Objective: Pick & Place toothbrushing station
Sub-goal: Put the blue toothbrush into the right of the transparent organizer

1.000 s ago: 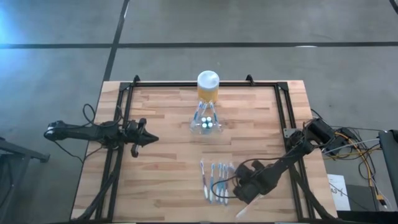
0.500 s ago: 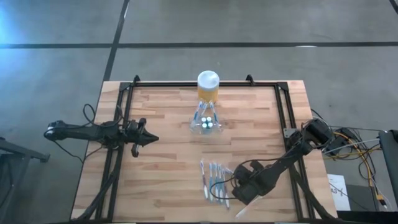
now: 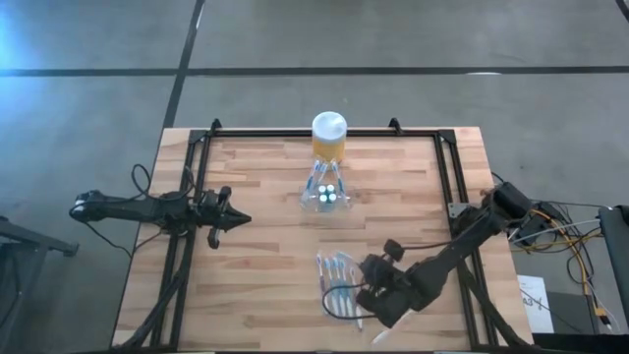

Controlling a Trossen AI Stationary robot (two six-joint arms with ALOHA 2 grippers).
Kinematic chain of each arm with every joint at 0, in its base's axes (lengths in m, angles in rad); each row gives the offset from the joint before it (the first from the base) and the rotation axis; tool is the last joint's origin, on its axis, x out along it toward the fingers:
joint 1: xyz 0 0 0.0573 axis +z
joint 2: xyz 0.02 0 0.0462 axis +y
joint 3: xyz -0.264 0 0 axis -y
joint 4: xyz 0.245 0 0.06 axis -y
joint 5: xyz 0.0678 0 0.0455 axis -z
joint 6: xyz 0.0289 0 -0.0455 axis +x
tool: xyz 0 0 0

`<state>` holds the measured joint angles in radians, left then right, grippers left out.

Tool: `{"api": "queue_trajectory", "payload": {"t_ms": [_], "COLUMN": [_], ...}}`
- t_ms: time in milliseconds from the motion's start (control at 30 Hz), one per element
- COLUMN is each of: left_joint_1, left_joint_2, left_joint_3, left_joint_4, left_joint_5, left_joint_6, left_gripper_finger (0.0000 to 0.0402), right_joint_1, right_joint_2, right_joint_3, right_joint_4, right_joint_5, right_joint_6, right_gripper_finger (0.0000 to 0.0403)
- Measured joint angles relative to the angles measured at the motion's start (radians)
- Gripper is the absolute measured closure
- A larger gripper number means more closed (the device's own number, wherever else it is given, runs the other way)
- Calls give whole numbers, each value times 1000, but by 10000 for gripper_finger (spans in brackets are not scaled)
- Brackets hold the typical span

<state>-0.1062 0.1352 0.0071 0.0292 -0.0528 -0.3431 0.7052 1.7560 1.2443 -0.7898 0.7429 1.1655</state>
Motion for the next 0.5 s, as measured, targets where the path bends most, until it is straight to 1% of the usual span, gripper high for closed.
{"api": "queue_trajectory", "payload": {"t_ms": [67, 100, 200, 267, 333, 367, 400, 500], "left_joint_1": [0, 0, 0, 0, 0, 0, 0, 0], "left_joint_2": [0, 0, 0, 0, 1, 1, 3, 5], "left_joint_3": [0, 0, 0, 0, 0, 0, -1, -1], "left_joint_4": [0, 0, 0, 0, -1, -2, -1, -2], "left_joint_5": [0, 0, 0, 1, 2, 1, 1, 1], "left_joint_6": [0, 0, 8, 16, 29, 33, 36, 39], "left_gripper_finger": [388, 388, 388, 388, 388, 388, 388, 388], "right_joint_1": [12, 12, -13, -42, -78, -98, -128, -229], "right_joint_2": [-38, -63, -137, -179, -223, -249, -272, -326], "right_joint_3": [1, -6, -48, -100, -166, -209, -251, -396], "right_joint_4": [46, 95, 265, 425, 608, 710, 812, 1127], "right_joint_5": [95, 114, 124, 123, 95, 51, -24, -338], "right_joint_6": [-84, -140, -343, -502, -679, -762, -841, -1018], "right_gripper_finger": [385, 385, 385, 385, 385, 385, 385, 385]}}
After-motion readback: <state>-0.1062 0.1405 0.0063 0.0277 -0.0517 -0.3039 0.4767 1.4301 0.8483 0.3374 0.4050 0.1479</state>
